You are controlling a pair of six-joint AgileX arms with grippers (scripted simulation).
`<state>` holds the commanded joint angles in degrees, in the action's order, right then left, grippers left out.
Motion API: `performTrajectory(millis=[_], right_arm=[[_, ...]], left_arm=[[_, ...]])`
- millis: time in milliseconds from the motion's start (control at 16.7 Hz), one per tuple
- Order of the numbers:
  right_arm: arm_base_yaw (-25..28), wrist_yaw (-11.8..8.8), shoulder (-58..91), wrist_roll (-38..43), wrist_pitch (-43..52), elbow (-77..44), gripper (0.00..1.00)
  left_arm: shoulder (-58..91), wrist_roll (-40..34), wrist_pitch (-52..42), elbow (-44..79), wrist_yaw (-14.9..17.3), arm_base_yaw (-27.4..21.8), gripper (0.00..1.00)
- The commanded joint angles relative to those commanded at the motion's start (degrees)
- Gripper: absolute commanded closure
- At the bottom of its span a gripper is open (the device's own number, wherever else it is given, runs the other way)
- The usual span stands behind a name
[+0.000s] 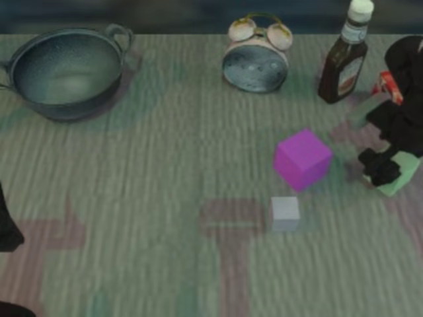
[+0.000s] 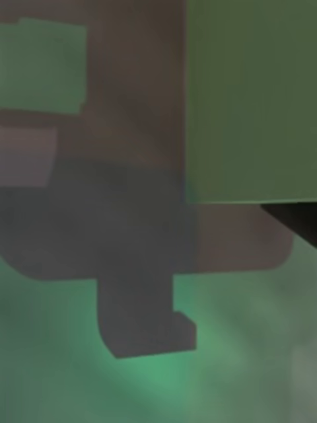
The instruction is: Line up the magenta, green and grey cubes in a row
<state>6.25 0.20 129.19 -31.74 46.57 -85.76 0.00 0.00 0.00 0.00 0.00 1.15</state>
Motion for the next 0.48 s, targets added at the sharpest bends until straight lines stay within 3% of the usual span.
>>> performTrajectory(millis=[480], right_arm=[[-0.1, -0.5, -1.4, 0.4, 0.9, -0.3, 1.0]], left_arm=[[0.0, 0.0, 0.0, 0.0, 0.0, 0.0, 0.0]])
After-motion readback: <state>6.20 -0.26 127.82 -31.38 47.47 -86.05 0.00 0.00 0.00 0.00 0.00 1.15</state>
